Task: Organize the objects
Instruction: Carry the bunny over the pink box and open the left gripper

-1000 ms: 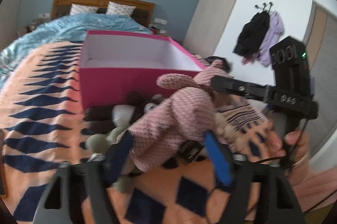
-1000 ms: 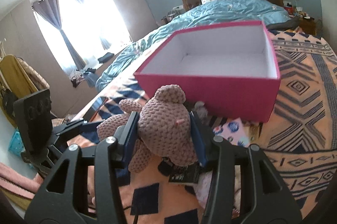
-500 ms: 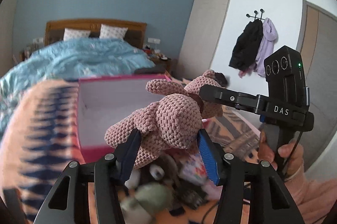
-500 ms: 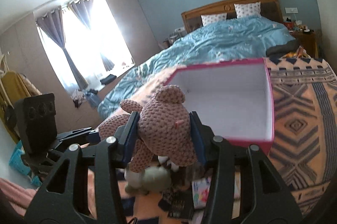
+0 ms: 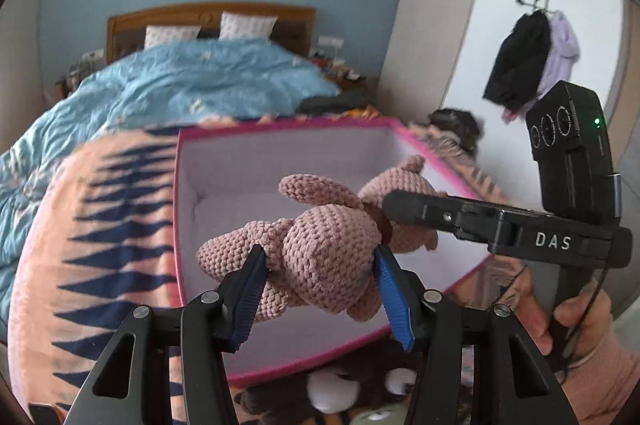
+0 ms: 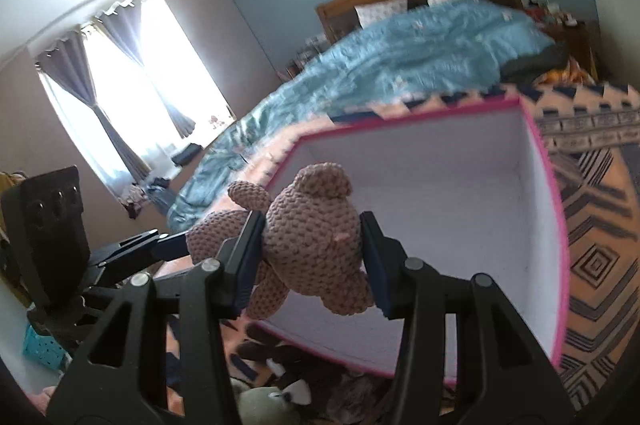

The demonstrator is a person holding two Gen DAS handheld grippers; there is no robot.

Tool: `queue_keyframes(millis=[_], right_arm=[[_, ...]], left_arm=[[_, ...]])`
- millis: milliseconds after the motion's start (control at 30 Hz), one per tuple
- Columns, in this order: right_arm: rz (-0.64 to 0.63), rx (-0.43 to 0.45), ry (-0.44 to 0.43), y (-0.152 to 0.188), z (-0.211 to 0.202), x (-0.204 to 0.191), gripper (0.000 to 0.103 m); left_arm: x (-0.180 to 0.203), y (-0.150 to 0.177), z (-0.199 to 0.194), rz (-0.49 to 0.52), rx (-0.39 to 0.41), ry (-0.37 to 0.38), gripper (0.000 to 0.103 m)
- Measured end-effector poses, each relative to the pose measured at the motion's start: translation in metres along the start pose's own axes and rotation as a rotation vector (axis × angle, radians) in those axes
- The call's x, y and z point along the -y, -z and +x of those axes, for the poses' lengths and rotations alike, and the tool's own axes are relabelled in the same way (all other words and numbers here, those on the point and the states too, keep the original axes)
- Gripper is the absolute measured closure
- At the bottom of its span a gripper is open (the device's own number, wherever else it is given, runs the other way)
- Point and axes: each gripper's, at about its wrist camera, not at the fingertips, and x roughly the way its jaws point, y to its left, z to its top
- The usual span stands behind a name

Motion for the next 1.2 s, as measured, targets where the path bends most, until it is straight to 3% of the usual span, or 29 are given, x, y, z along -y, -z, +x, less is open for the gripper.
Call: queue_keyframes(millis=[167,333,467,533,800,933,1067,1200], right_arm=[[0.027,-0.127,0.043,0.008,0.034,0.014,0.053],[0.002,-0.251,0.110,0.016,0.062,0.020,0.050],[-0.043,-0.280,0.176,0.015,0.067,0.019,0.049],[-0.052,-0.296,0.207,0.016,0.068,0.021,0.044],[-0.074,-0.188,0.230,0.018,0.027,0.021,0.044],[-0.136,-0.103,0.178,0.023,-0.013,0.000,0.044],[-0.226,-0.068,0.151,0.035,-0.033,-0.025,0.042],[-0.256,-0.090,0.105,0.060,-0.046,-0.033,0.041]], left_arm=[[-0.008,0.011,0.024,-0.005,-0.074,-0.048,0.048],[-0.004,0.013,0.020,0.012,-0.053,-0.075,0.049],[-0.004,0.016,0.010,0.010,-0.029,-0.084,0.047],[-0.005,0.018,0.003,0.007,-0.011,-0.083,0.044],[-0.005,0.032,-0.040,-0.002,0.078,-0.029,0.033],[0.005,0.046,-0.058,0.020,0.110,0.013,0.029],[0.015,0.061,-0.059,0.059,0.092,0.006,0.028],[0.020,0.077,-0.057,0.072,0.056,0.012,0.028]])
